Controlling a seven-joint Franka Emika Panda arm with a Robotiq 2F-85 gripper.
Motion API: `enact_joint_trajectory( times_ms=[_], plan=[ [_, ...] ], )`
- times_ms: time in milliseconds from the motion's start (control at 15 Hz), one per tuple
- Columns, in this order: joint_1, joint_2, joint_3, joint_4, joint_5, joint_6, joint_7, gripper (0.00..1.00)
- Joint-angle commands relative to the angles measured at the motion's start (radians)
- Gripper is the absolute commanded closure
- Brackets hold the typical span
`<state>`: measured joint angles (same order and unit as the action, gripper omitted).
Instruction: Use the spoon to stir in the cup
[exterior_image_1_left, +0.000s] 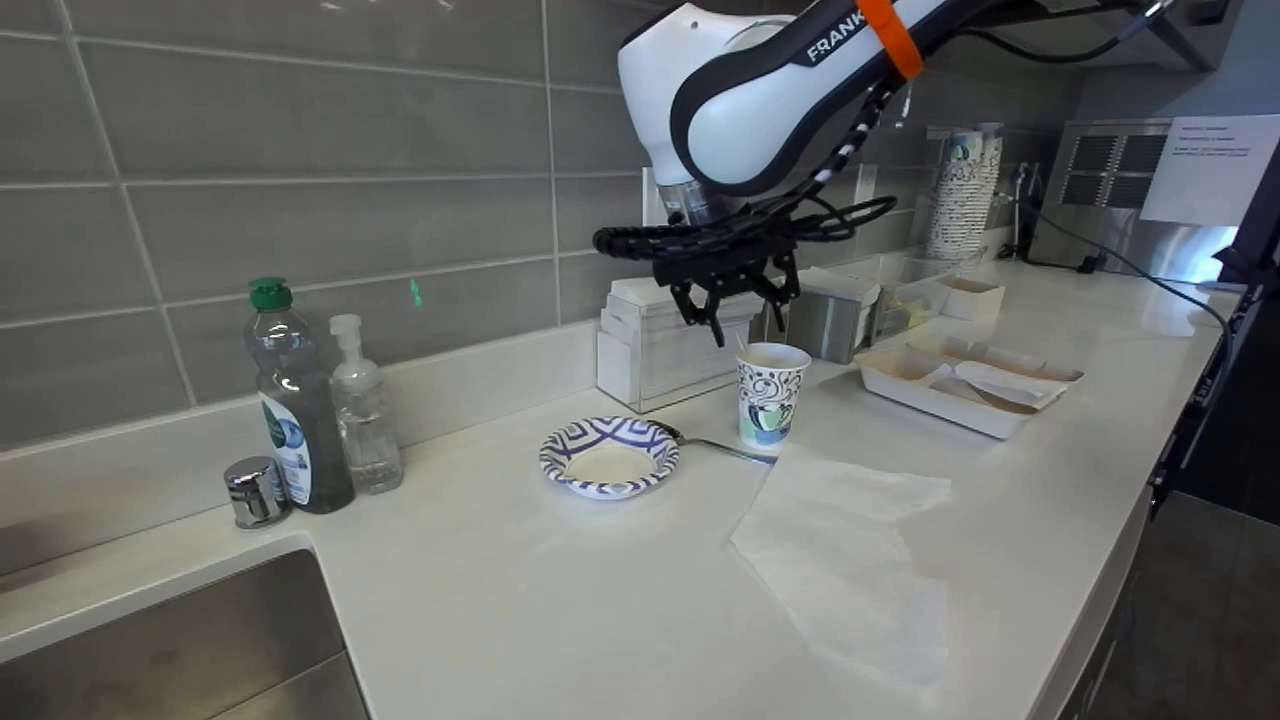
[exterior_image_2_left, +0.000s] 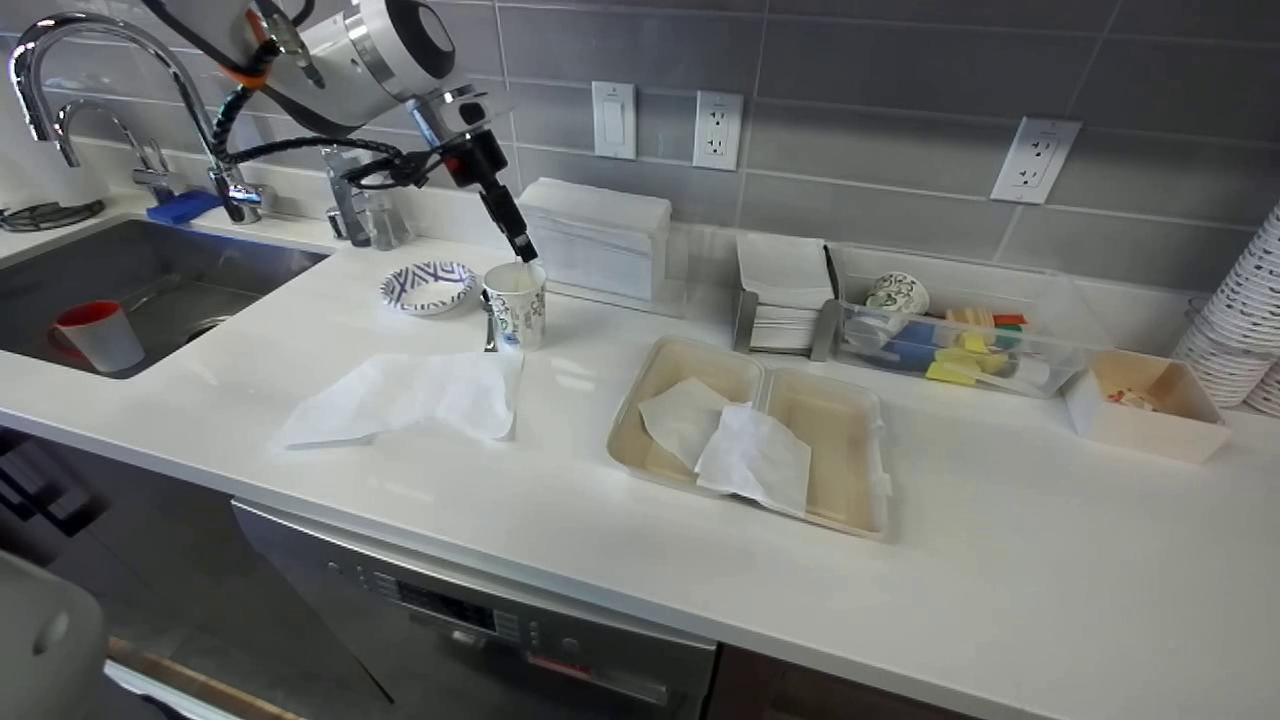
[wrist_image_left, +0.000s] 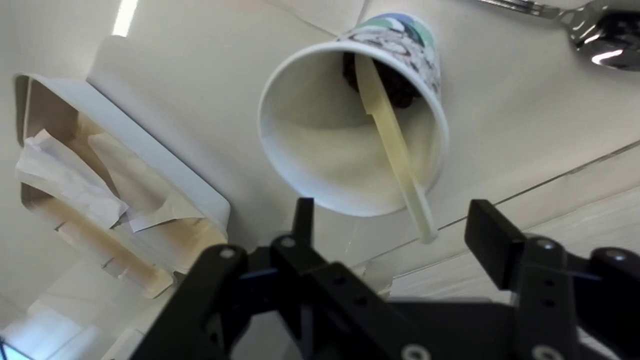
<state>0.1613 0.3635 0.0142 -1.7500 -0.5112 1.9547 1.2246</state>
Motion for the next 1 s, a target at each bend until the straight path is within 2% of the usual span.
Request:
enact_joint_trajectory(
  times_ms=[0,67,133,200,267,600,667,733,933],
  plan=[
    [0.020,0.033,-0.016,0.039,0.018,-0.041,0.006,0.29],
    [0.022,0.034,-0.017,0.041,0.016,-0.044,0.008,0.31],
    [0.023,0.035,-0.018,0.044,0.016,-0.047,0.009,0.37],
    [0.025,0.034,-0.019,0.047,0.014,-0.053,0.010,0.34],
    [0.027,0.034,-0.020,0.051,0.013,-0.059,0.012,0.35],
    [0.033,0.032,-0.020,0.068,0.014,-0.099,0.008,0.49],
    [0.034,0.033,-0.019,0.072,0.015,-0.110,0.007,0.57],
    [0.034,0.034,-0.018,0.075,0.015,-0.119,0.007,0.60],
    [0.035,0.036,-0.017,0.081,0.016,-0.137,0.005,0.87]
  ],
)
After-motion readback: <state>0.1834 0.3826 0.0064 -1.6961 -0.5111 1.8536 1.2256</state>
